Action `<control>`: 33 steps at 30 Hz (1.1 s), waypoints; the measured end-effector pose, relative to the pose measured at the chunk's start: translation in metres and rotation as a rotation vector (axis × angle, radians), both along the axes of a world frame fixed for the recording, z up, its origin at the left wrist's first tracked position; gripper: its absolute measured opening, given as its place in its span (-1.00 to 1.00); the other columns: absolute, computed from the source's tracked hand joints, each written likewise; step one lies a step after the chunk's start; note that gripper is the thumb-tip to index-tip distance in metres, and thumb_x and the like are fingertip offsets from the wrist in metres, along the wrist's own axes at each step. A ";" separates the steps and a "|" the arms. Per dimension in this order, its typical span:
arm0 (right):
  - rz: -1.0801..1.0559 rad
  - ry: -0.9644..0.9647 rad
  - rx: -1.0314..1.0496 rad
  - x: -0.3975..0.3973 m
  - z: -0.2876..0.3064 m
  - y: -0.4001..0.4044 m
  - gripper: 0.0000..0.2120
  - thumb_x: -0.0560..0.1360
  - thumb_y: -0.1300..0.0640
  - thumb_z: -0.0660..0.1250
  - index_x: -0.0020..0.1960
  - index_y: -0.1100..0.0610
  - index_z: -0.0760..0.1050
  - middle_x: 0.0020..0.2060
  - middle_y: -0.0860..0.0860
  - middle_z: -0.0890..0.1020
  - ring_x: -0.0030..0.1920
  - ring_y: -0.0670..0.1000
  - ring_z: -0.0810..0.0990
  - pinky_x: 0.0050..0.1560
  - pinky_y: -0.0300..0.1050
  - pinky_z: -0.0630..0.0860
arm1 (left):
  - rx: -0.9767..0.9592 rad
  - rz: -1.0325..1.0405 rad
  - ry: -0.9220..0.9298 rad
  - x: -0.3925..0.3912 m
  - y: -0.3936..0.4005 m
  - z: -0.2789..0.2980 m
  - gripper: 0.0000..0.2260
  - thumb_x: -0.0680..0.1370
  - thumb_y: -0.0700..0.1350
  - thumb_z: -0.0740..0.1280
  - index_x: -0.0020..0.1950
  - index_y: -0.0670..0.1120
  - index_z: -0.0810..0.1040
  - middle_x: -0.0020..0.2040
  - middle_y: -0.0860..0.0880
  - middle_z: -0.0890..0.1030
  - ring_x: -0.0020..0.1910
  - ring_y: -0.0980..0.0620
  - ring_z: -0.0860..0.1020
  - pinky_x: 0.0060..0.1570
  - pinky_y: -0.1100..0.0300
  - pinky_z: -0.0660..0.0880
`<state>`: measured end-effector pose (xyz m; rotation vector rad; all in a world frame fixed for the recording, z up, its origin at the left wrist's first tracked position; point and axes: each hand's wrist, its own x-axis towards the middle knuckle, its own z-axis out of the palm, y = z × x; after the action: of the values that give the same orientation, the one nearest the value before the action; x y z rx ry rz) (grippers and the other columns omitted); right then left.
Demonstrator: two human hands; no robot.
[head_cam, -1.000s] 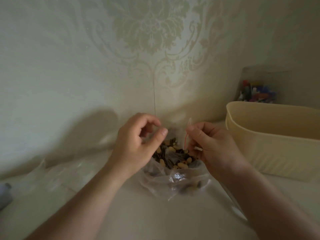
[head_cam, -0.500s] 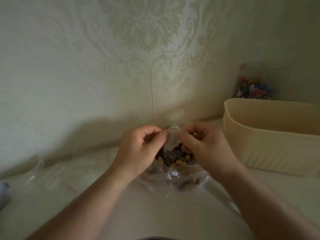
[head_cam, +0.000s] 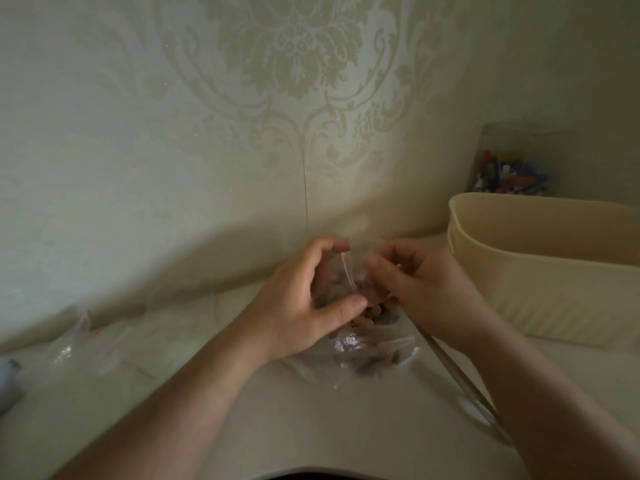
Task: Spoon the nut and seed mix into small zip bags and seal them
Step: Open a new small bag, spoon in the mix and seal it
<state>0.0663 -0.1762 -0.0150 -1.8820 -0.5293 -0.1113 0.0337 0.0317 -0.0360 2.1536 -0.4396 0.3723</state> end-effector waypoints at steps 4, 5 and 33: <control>-0.067 -0.112 -0.487 0.012 0.001 -0.033 -0.77 0.67 0.02 0.26 -0.09 -0.21 0.59 -0.29 -0.11 0.63 -0.29 -0.07 0.58 -0.20 -0.09 0.55 | -0.160 -0.064 0.174 0.005 0.013 0.003 -0.50 0.39 0.05 0.55 0.26 0.11 0.44 0.07 0.12 0.67 0.02 0.08 0.64 0.04 0.07 0.54; -0.042 -0.101 -0.611 0.014 0.000 -0.039 -0.70 0.67 0.09 0.23 -0.08 -0.27 0.58 -0.24 -0.14 0.63 -0.25 -0.09 0.59 -0.16 -0.13 0.56 | -0.172 -0.075 0.195 0.007 0.016 0.003 -0.50 0.39 -0.09 0.56 0.25 0.09 0.42 0.10 0.07 0.68 0.06 0.05 0.66 0.05 0.04 0.55; 0.024 -0.571 -0.110 -0.004 -0.015 -0.004 -0.80 0.72 0.06 0.13 0.03 0.04 0.51 -0.16 -0.16 0.53 -0.11 -0.02 0.57 -0.14 -0.07 0.50 | -0.016 0.324 0.307 0.020 0.018 -0.006 -0.79 0.53 0.05 0.38 -0.12 -0.08 0.66 -0.31 -0.12 0.68 -0.32 -0.16 0.68 -0.26 -0.12 0.62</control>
<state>0.0620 -0.1801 -0.0302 -1.9437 -0.9587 -0.6268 0.0538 0.0496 -0.0418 2.2204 0.0862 0.2147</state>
